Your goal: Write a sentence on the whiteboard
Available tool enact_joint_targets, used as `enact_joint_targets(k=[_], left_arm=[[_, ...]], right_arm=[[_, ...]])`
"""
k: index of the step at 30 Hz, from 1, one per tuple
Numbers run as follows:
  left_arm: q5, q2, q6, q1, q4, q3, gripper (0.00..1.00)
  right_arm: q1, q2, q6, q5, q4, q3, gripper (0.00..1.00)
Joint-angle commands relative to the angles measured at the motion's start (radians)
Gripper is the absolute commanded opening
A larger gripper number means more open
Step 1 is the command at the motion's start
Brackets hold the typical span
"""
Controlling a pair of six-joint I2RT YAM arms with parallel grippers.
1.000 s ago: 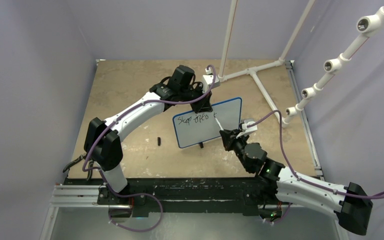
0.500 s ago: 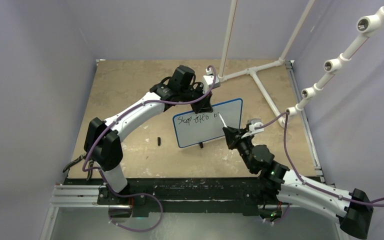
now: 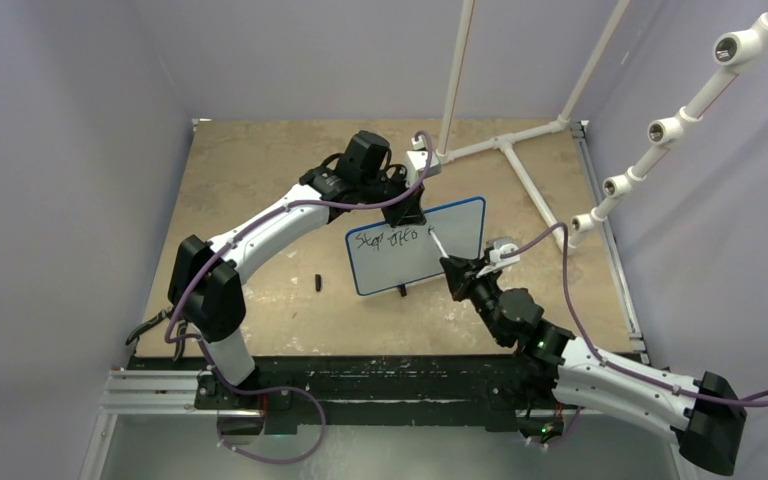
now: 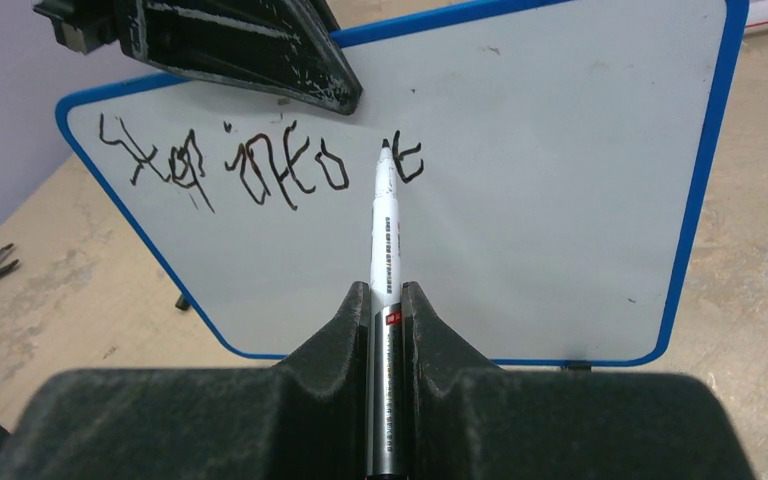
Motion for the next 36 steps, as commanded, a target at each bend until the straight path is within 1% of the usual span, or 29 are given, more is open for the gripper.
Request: enact_joint_targets(k=[1, 8, 15, 28, 36], left_arm=[[0.004, -0.014, 0.033, -0.001, 0.009, -0.003, 0.0], [0.005, -0.011, 0.032, 0.0, 0.01, -0.003, 0.0], [0.004, -0.011, 0.032, 0.0, 0.009, -0.003, 0.0], [0.006, -0.011, 0.033, -0.001, 0.009, -0.004, 0.0], [0.008, -0.007, 0.034, -0.001, 0.008, -0.005, 0.0]], right_arm=[[-0.002, -0.026, 0.001, -0.006, 0.008, -0.008, 0.0], [-0.002, 0.014, 0.0, -0.017, 0.01, 0.004, 0.0], [-0.002, 0.006, 0.005, -0.014, 0.003, 0.001, 0.0], [-0.002, 0.048, 0.0, -0.026, 0.016, 0.01, 0.0], [-0.002, 0.041, 0.018, 0.017, 0.006, 0.008, 0.0]])
